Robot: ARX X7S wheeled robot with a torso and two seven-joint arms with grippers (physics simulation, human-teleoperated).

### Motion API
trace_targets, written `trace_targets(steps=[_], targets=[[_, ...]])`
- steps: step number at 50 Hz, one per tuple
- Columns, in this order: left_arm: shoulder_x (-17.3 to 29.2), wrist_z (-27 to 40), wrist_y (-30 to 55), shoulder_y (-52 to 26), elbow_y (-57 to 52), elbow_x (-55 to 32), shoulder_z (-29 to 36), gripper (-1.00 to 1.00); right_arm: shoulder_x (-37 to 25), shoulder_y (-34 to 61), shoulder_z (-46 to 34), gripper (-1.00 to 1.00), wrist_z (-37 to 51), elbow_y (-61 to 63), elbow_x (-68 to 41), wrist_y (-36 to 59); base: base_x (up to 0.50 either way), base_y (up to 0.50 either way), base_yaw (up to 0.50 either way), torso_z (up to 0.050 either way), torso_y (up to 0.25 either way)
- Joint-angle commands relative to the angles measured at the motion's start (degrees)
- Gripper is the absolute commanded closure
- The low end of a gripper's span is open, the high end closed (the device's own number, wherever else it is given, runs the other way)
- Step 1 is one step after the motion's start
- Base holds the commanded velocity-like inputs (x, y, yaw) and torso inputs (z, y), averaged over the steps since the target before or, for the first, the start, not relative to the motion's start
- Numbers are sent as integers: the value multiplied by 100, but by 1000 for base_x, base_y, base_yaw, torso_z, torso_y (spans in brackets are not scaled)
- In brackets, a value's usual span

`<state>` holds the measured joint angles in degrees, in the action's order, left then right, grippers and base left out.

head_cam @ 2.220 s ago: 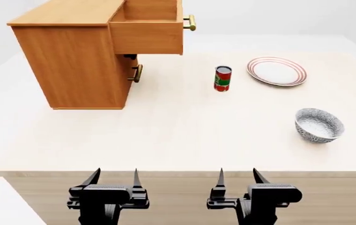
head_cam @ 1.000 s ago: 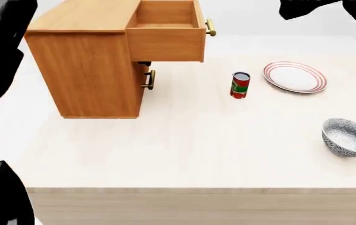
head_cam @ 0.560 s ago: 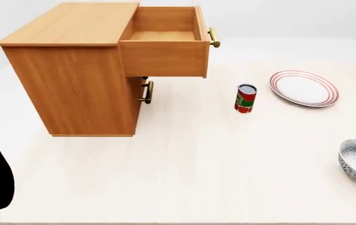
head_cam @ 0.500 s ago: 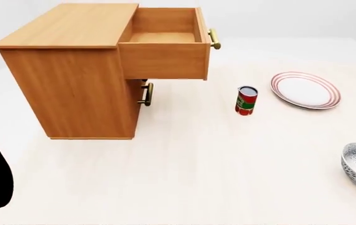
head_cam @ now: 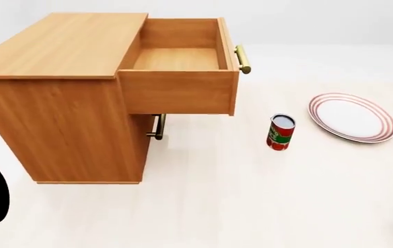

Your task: Put the bowl in the top drawer of the cabinet.

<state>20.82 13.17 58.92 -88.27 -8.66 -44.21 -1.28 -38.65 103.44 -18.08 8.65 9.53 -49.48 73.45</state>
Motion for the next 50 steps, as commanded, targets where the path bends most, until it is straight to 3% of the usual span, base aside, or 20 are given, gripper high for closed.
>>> trace_targets(steps=[1,10,21,28,35,43,50], targets=[[12,-23,-91,33,44,25,31,-100,8,-46,-60,-100,2,-31,17,-63,328,0,0,0,0],[24,-130,-307,166,104,116,106,-100,21,-66,-161,-100,22,-81,96,-117,327,0,0,0,0],[63,-55,-266,202,28,20,-16,-100,-431,555,-201,-100,-41,-61,-167,768,111,0,0,0,1],[60,76,-62,131,-85,-186,-174,-100,-980,1628,-1299,-100,-907,-444,-262,1603,0,0,0,0,0],[17,64,-98,162,-82,-264,-238,-100,-1770,3141,-3670,-100,-968,-899,-1701,1647,0,0,0,0,0],[14,-1,-234,236,-35,-239,-237,-100,-2310,3155,-4543,-100,-3173,-468,138,1655,0,0,0,0,0],[0,-11,-280,259,-36,-243,-222,-100,-2656,3153,-5516,-100,-6886,299,3898,1655,0,0,0,0,0]])
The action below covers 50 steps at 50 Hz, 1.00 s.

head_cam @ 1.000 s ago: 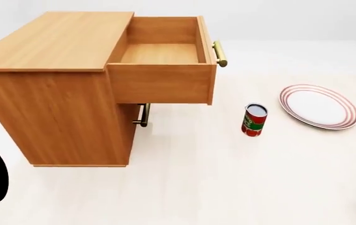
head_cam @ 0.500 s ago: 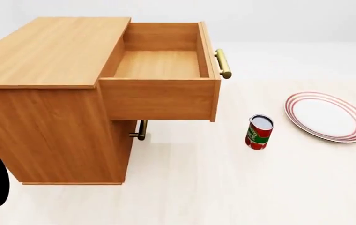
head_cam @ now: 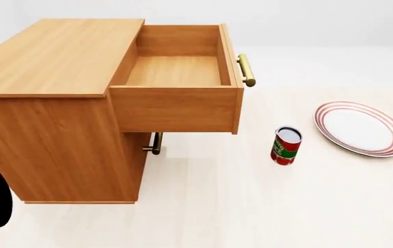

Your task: Put the bowl in the top drawer of the cabinet.

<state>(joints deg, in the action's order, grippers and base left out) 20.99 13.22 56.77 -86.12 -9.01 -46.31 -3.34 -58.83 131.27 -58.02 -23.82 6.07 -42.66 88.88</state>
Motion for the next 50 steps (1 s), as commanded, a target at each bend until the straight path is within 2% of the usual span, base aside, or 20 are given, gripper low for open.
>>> trace_targets(steps=[1,5,11,19,27,34,40,50], targets=[[-18,-11,-58,39,-8,-40,-15,-100,-691,369,-1676,-100,-4045,796,3636,111,0,0,0,0,0],[-19,3,-36,9,-27,-64,-6,-100,-911,291,-2044,-100,-4947,1421,4420,110,0,0,0,0,0],[-9,30,1,-24,-68,-96,8,-100,-1319,156,-2506,-100,-5476,1917,4505,-174,0,0,0,0,0],[-3,63,15,-7,-96,-124,8,-100,-1739,68,-3248,-100,-5981,1981,5014,-426,0,0,0,0,0],[-10,76,5,11,-72,-142,12,-100,-2180,-655,-3118,-100,-5336,2146,4587,-276,0,0,0,0,0],[-4,121,33,-2,-119,-191,-14,-100,-2659,-1491,-2494,-100,-3715,2383,2958,-154,0,0,0,0,0],[12,223,160,-59,-248,-316,-83,-100,-3020,-1827,-2422,-100,-2588,2321,1823,-316,0,0,0,0,0],[24,248,144,-38,-272,-327,-68,-100,-3117,-1866,-2383,-100,-2357,2034,1375,-349,0,0,0,0,0]])
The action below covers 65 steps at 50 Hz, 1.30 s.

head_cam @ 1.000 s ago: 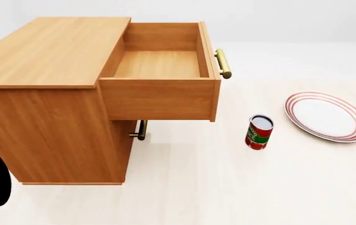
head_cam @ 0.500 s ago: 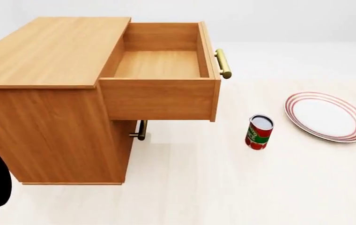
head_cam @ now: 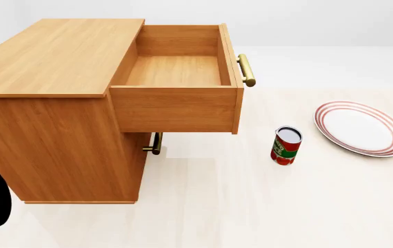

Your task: Put the bowl in the top drawer of the cabinet.

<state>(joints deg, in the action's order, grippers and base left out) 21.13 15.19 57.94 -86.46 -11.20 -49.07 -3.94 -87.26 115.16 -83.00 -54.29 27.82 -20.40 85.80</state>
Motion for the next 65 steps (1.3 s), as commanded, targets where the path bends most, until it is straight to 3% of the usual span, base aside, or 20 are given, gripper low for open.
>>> trace_targets(steps=[1,12,18,29,44,60,65], targets=[[11,53,31,-3,-56,-57,-9,-100,-274,-250,127,-100,715,-164,-907,-37,0,0,0,0,0],[42,104,65,5,-106,-104,-18,-100,-274,-87,406,-100,1815,-436,-2614,175,0,0,0,0,0],[44,135,86,12,-138,-142,-25,-100,-274,-243,302,-100,2387,-568,-3005,113,0,0,0,0,0],[43,172,88,37,-170,-186,-30,-100,-274,-1125,-506,-100,3854,-1332,-3599,-1269,0,0,0,0,0],[41,254,103,64,-202,-224,-20,-100,-274,-2381,-1699,-100,4861,-1820,-3892,-3259,0,0,0,0,0],[53,273,78,90,-196,-241,15,-100,-273,-2950,-2223,-100,5337,-2074,-4592,-3804,0,0,0,0,0],[62,269,58,113,-186,-231,27,-100,-77,-3015,-2262,-100,5920,-2165,-4995,-3607,0,0,0,0,0]])
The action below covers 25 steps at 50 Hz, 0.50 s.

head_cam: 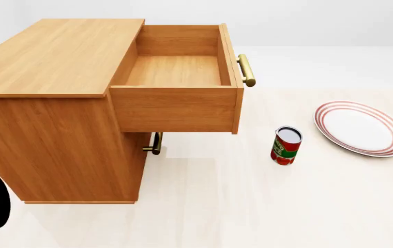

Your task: Put the bowl in the top drawer of the cabinet.

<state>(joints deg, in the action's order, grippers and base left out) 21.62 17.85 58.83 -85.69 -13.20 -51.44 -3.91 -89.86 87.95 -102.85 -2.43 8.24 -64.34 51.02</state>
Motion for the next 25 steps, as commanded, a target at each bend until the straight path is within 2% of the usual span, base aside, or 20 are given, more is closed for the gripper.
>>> trace_targets(steps=[1,8,9,16,25], targets=[[14,2,-37,44,16,7,27,-100,251,-322,-293,-100,833,-257,-661,-131,0,0,0,0,0],[11,1,-70,84,33,20,54,-100,704,-528,-376,-100,1489,-594,-1071,-145,0,0,0,0,0],[12,3,-69,84,33,16,55,-100,791,-550,-378,100,1588,-645,-1134,-121,0,0,0,0,0],[25,23,-61,78,34,-5,54,-100,1204,-541,-318,100,2162,-944,-1399,107,0,0,0,0,0],[33,57,-48,52,23,-44,45,-100,1089,-357,-259,100,2462,-924,-1249,387,0,0,0,0,0]])
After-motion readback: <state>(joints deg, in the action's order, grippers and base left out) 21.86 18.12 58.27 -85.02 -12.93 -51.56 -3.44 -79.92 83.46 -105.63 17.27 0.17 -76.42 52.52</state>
